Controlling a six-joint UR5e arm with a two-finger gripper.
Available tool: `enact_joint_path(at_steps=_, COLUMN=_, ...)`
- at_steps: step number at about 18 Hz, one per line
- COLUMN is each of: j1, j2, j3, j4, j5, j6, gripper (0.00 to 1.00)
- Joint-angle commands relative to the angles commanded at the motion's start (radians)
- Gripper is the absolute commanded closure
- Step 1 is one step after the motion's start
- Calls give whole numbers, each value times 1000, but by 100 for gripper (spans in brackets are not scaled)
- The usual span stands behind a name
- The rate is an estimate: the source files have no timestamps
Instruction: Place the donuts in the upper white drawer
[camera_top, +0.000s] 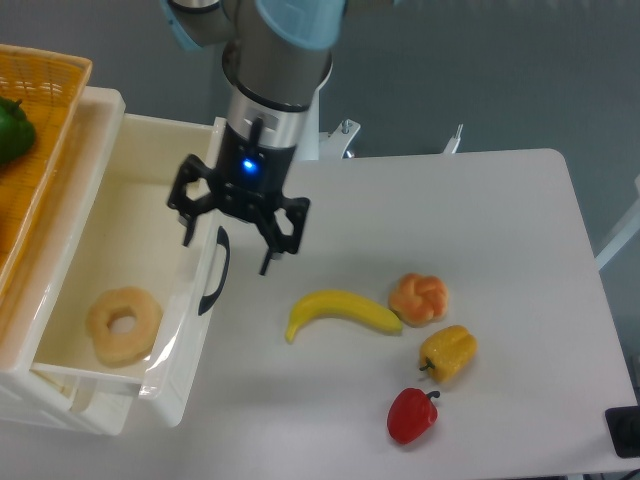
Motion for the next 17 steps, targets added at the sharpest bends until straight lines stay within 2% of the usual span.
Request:
enact_joint_path(at_steps=3, j1=0, j2=-6, j3=2, j4=0, j5=112, j6=170, gripper=0)
enact_joint_path(at_steps=8, j1=-1, j2=-46, j3=3, j4=3, j5=259, j6=324, gripper=0)
enact_joint_path(at_steps=13, j1=-4, j2=-60, j3=5, j4=11, j5=422, j6=347, gripper=0)
enact_joint_path(at_steps=17, j1=-9, j2=-66, j3=9, j4=23, j5=442, j6=349, gripper=0)
